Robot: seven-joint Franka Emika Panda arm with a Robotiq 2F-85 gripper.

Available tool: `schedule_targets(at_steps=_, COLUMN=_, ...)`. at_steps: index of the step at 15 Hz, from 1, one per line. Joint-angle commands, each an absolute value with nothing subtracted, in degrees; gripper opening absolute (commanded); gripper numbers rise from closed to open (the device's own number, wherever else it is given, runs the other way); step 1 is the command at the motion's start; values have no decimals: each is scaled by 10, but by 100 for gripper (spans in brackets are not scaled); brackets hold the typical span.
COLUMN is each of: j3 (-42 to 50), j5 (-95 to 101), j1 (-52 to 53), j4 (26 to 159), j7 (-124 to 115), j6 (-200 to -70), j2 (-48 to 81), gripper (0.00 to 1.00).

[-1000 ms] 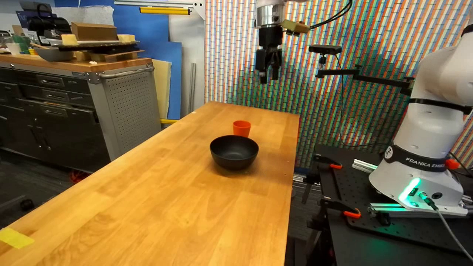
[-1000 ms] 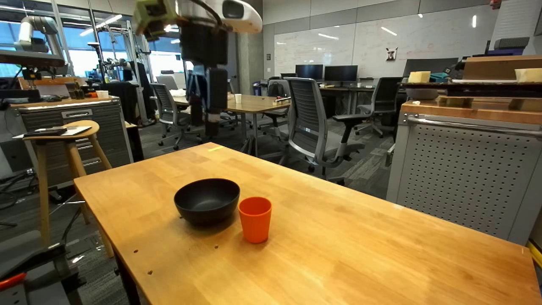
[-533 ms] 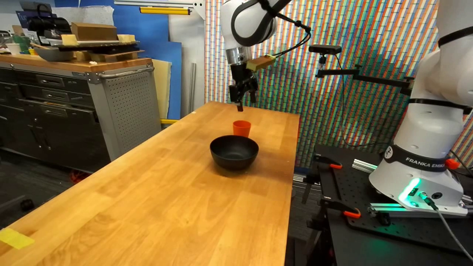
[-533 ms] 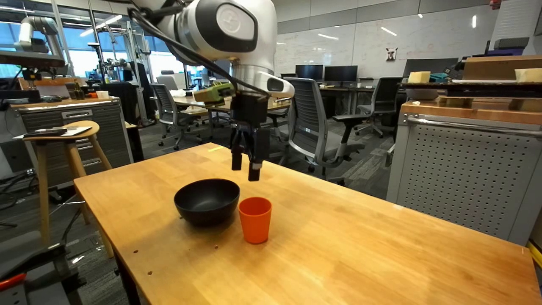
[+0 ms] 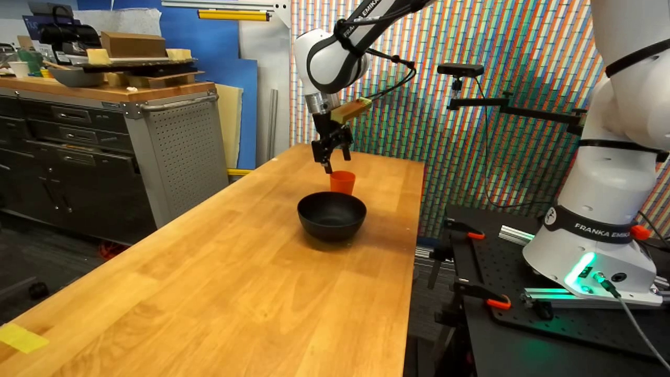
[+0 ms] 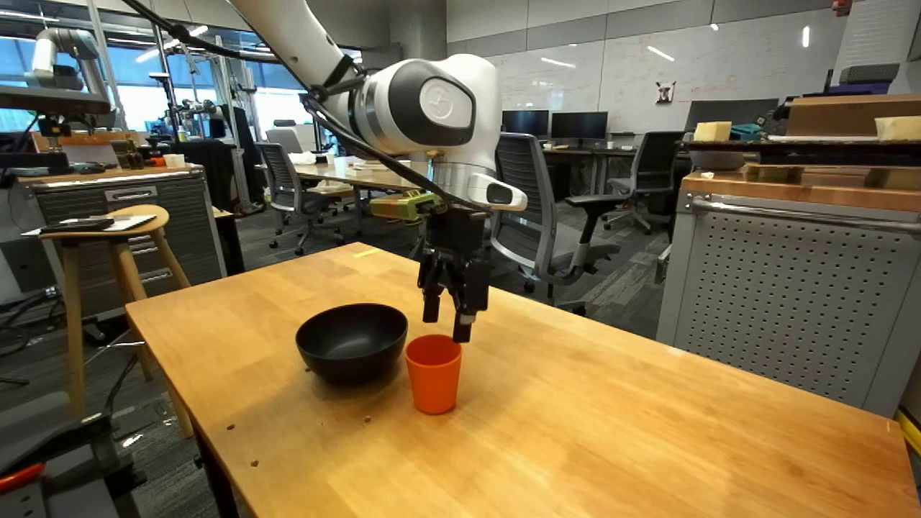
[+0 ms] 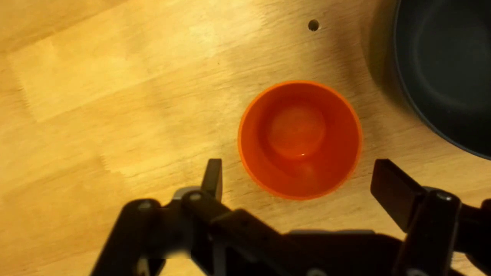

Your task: Put the orange cup inside the black bowl

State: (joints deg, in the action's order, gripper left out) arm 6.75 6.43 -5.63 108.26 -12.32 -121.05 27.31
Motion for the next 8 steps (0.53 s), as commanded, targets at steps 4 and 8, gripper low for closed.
schedule_targets(at_steps=4, j3=71, j5=41, j1=-69, j4=1037, j7=-104, j6=-1200, j2=320, gripper=100)
schedule_targets(at_steps=8, j3=67, j5=16, j1=-84, j4=1040, j7=-89, j6=-1202, j2=319, gripper=100)
